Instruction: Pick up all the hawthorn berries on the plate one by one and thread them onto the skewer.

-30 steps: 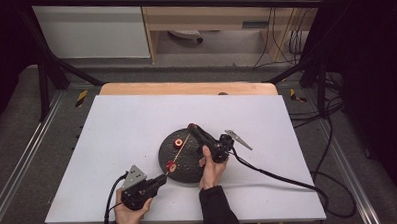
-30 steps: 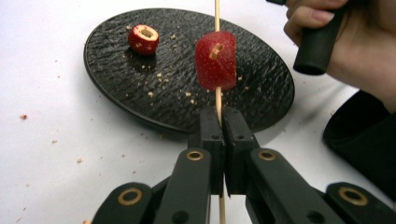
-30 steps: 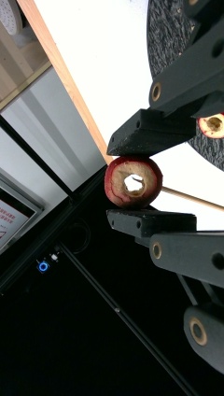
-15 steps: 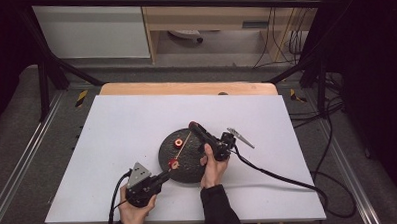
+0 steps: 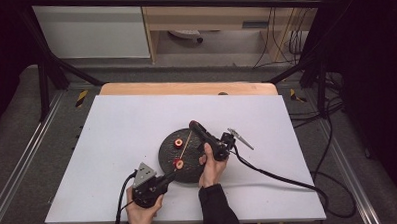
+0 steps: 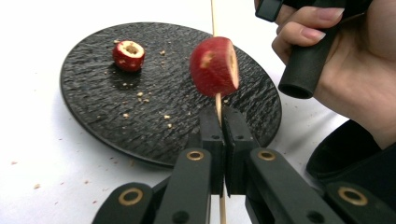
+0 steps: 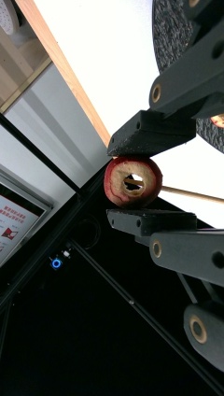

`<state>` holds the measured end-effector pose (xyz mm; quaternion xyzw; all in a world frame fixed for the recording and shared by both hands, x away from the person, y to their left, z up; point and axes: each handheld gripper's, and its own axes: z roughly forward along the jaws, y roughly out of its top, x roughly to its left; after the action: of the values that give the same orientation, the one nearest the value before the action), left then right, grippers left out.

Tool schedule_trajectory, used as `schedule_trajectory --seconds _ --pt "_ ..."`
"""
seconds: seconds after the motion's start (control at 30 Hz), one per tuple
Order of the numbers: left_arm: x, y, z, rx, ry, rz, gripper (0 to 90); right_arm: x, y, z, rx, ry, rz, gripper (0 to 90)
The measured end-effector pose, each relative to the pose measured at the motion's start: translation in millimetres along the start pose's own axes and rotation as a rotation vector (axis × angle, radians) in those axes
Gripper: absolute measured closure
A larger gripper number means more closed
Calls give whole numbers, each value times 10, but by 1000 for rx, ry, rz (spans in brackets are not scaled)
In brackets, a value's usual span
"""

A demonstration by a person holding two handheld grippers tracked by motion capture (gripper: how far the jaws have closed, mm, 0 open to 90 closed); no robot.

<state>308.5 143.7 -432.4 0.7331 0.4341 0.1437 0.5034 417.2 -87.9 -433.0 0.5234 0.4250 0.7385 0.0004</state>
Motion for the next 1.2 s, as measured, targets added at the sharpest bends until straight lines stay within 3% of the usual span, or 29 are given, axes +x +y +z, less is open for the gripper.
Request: schedule_trajectory --seconds 0.13,0.33,0.87,1.2 --pt "40 61 35 -2 -2 -10 881 18 -1 -16 16 8 0 639" --pt "75 128 68 2 0 10 883 30 -7 -25 32 12 1 640" --pt "138 385 225 0 -30 42 883 72 -79 -99 112 21 -49 638" --pt "175 422 292 7 -41 51 882 68 -126 -116 138 7 -72 637"
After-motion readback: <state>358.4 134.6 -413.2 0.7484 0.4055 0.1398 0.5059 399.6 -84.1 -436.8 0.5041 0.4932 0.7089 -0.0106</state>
